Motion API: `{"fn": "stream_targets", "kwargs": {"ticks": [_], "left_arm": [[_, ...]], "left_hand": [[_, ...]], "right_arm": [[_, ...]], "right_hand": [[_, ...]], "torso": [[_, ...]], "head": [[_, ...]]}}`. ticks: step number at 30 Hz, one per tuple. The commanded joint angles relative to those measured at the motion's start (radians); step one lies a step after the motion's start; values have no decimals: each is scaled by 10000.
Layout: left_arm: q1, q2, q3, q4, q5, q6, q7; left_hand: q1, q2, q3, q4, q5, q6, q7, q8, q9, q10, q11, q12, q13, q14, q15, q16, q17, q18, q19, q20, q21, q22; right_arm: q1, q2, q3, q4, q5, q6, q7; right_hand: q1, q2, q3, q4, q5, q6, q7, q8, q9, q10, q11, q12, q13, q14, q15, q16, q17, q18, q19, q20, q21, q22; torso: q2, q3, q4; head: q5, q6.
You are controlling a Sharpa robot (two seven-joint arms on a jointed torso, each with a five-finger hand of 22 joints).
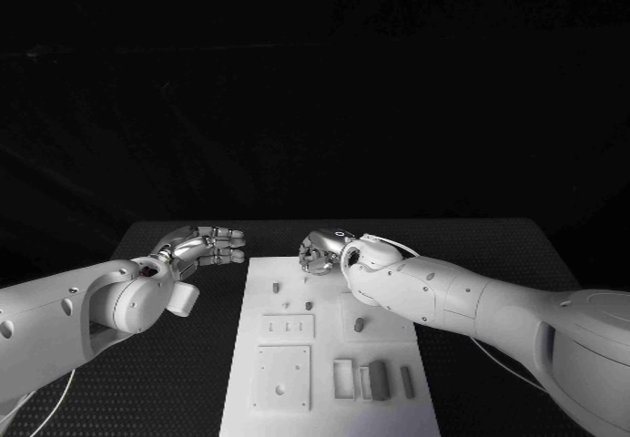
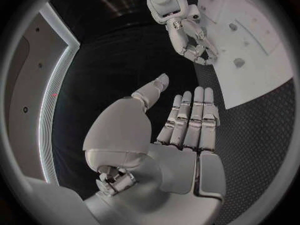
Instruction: Assemble the parts on the task board
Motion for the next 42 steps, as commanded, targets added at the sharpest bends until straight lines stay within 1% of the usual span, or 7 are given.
{"fn": "stream_targets", "kwargs": {"ticks": [1,30,34,37,39,41,42], "left_arm": [[2,11,6,7,-9,166,64],[-5,-20,6,-4,-9,160,61],[-5,-14,6,-1,-9,166,61],[-5,-19,6,-6,-9,162,61],[-5,-35,6,-20,-9,149,67],[-5,-54,6,-30,-9,140,70],[-5,-77,6,-30,-9,128,75]], "left_hand": [[-83,11,-45,-9,-59,-9,22,-61,-10,16,17,-62,-13,39,8,-58,10,-36,63,25,-46,-9],[-84,10,-46,-11,-59,-11,27,-65,-13,9,19,-60,-12,40,9,-68,16,-33,68,27,-58,-6],[-84,9,-46,-11,-59,-11,28,-66,-13,8,20,-60,-13,41,9,-70,17,-32,69,27,-60,-6],[-83,8,-46,-12,-59,-12,28,-67,-13,7,20,-60,-13,41,9,-70,17,-32,69,27,-61,-6],[-84,9,-46,-11,-59,-12,28,-67,-13,7,20,-60,-12,41,10,-71,18,-32,69,27,-61,-5],[-83,9,-46,-11,-59,-12,28,-67,-14,7,20,-60,-13,42,10,-71,18,-32,70,27,-62,-5],[-83,8,-46,-12,-59,-12,28,-67,-14,6,20,-60,-12,42,10,-72,19,-32,70,27,-63,-5]], "right_arm": [[-9,-30,-3,52,-35,134,-21],[-34,-180,-4,183,-37,192,-42],[-39,-176,-4,197,-37,-11,-24],[-42,-214,-4,261,-24,-220,-22],[-41,-291,-3,353,-2,-382,-13],[-38,-383,-2,469,33,-511,8],[-35,-477,-1,601,97,-595,42]], "right_hand": [[-27,-113,28,22,-11,-66,2,-39,-13,-125,64,-62,-14,-74,27,-48,-16,143,-80,5,-60,121],[-22,-113,27,30,-11,-45,8,-28,-11,-140,73,-51,-9,-91,41,-37,-15,143,-88,16,-63,125],[-25,-125,22,28,-11,-42,8,-27,-11,-140,73,-48,-8,-93,41,-34,-15,143,-89,18,-62,127],[-10,-290,-7,-22,-12,-160,34,-92,-43,-174,95,-49,-6,-122,55,-33,-16,143,-113,24,-68,133],[16,-513,-56,-46,-12,-421,103,-235,-111,-218,160,-48,-2,-153,113,-30,-17,143,-134,31,-73,138],[-1,-671,-127,-51,-13,-523,140,-289,-136,-241,197,-42,2,-167,147,-24,-17,143,-142,40,-71,143],[-105,-817,-288,-57,-11,-626,175,-342,-158,-254,231,-30,9,-172,178,-12,-13,142,-141,53,-57,154]], "torso": [[2,-1,5],[2,2,1],[8,0,-5],[5,-1,-3],[4,-2,-5],[1,-4,-9],[0,-5,-17]], "head": [[-3,1],[-13,-31],[-9,-28],[-16,-12],[-18,-3],[-24,30],[-26,43]]}}
